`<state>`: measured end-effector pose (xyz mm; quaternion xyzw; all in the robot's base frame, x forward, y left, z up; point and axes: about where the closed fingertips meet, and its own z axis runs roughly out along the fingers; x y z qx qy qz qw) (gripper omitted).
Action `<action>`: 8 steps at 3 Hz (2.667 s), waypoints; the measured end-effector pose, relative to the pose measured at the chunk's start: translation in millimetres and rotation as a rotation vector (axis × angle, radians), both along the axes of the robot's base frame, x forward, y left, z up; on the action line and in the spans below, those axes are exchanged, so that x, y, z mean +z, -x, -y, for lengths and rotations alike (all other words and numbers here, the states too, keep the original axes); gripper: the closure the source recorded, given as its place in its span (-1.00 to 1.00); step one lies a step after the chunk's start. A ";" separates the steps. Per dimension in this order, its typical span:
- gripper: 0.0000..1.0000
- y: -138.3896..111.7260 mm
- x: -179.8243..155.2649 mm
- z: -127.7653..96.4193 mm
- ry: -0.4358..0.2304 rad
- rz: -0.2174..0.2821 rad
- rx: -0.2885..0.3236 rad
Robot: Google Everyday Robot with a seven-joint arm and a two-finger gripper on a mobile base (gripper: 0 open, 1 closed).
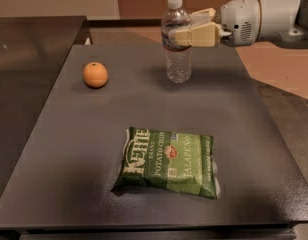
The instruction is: Place water bottle upright
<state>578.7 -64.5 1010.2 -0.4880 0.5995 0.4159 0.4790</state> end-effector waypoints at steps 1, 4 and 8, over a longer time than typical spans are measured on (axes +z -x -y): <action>1.00 -7.0 -14.6 13.7 -0.025 -0.017 -0.019; 1.00 -18.7 -43.4 31.3 -0.088 -0.066 -0.025; -0.74 -19.6 -58.4 32.7 -0.094 -0.043 0.003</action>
Offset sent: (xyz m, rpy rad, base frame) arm 0.0212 -0.0399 -0.0430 0.0482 0.0830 -0.0604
